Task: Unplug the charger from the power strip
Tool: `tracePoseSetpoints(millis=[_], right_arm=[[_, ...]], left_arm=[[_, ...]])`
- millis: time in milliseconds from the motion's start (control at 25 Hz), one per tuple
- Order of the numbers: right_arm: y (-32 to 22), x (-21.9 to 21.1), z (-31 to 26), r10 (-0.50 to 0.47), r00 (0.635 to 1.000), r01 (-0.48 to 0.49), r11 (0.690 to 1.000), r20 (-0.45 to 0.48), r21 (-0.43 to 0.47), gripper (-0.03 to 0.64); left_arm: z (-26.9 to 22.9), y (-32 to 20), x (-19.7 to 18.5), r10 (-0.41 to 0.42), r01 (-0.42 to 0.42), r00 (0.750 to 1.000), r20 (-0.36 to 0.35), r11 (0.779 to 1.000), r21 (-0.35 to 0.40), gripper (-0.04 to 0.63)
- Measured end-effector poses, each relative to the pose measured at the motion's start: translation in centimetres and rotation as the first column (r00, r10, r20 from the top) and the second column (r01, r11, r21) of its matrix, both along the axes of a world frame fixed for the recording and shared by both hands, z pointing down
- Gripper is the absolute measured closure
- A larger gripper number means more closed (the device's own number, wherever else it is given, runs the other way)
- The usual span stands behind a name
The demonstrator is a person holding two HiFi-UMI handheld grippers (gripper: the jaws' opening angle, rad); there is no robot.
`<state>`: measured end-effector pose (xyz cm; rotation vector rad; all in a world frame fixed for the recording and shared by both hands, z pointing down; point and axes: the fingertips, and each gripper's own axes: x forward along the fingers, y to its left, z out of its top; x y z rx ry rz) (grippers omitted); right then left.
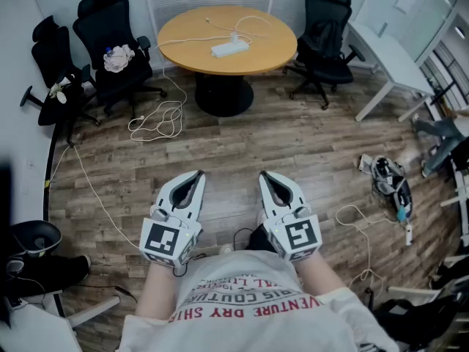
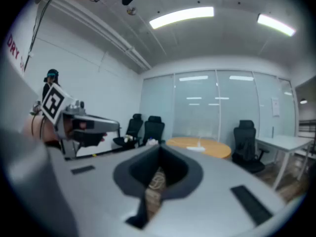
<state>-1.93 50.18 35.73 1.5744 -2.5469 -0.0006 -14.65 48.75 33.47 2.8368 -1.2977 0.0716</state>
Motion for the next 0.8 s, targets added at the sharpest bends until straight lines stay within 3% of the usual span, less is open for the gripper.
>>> tracePoseSetpoints(millis=[800], right_arm=[[-2.7, 0.1, 0.8, 0.031, 0.999, -0.03, 0.998, 0.014, -0.057, 0.589]], left_arm=[[1.7, -2.3, -0.8, -0.024, 0.023, 1.0, -0.019, 0.999, -0.048, 0.563]])
